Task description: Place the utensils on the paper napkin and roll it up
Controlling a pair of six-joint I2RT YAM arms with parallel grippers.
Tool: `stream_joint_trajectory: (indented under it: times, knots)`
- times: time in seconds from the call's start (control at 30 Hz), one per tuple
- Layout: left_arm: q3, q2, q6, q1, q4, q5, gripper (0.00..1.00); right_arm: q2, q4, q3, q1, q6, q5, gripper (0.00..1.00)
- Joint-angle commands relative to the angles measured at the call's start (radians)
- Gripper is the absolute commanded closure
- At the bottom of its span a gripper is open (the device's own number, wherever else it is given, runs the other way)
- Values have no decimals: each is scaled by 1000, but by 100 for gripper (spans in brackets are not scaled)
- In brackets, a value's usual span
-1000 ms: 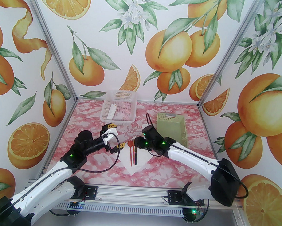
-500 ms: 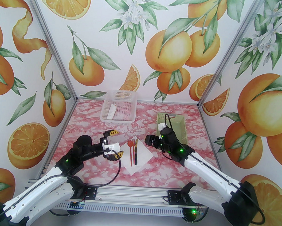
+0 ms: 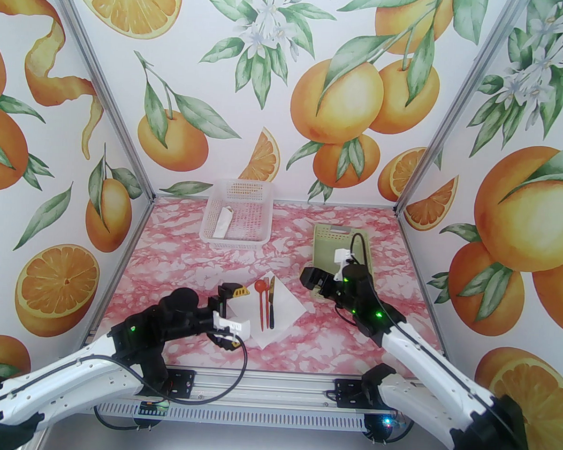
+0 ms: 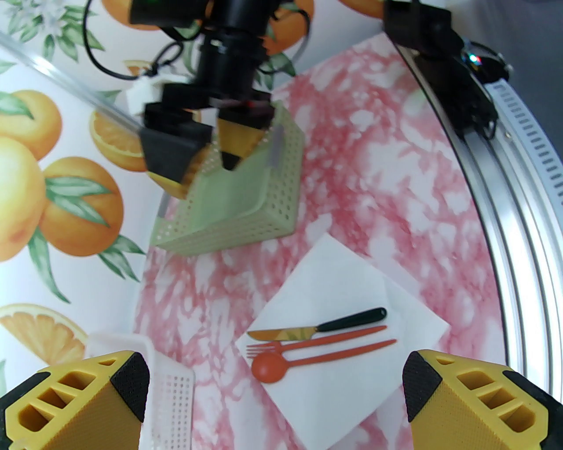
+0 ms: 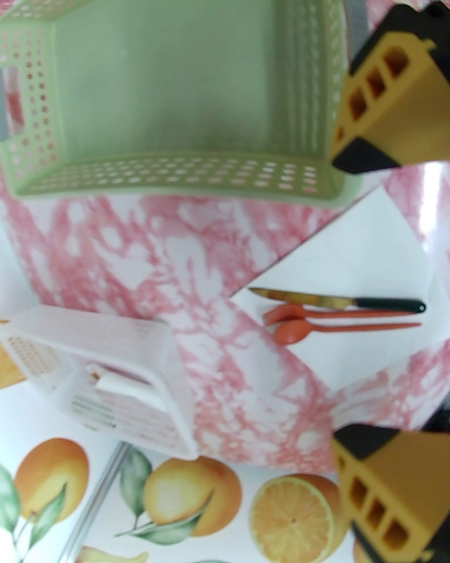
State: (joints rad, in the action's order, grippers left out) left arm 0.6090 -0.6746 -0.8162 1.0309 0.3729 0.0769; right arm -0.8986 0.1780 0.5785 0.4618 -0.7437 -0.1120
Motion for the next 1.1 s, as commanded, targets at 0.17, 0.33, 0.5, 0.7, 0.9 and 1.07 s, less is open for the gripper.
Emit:
stream_joint_trajectory:
  times: [0.17,0.33,0.5,0.7,0.9,1.07]
  knots:
    - [-29,-72,40,113,11,-154,0,88,1,-55,-19,-10,27,0]
    - [-43,-133,29,147,-6,-201,0,123,33,-57,-20,-5,41,0]
    - [-50,-202,26,166,-27,-203,0,156,64,-58,-20,1,61,0]
    - [-54,-304,16,178,-43,-191,0,179,86,-60,-19,6,75,0]
    - [-59,-390,-1,189,-57,-193,0,182,92,-61,-19,9,81,0]
    - [-63,-434,-8,190,-82,-183,0,182,94,-62,-19,9,81,0]
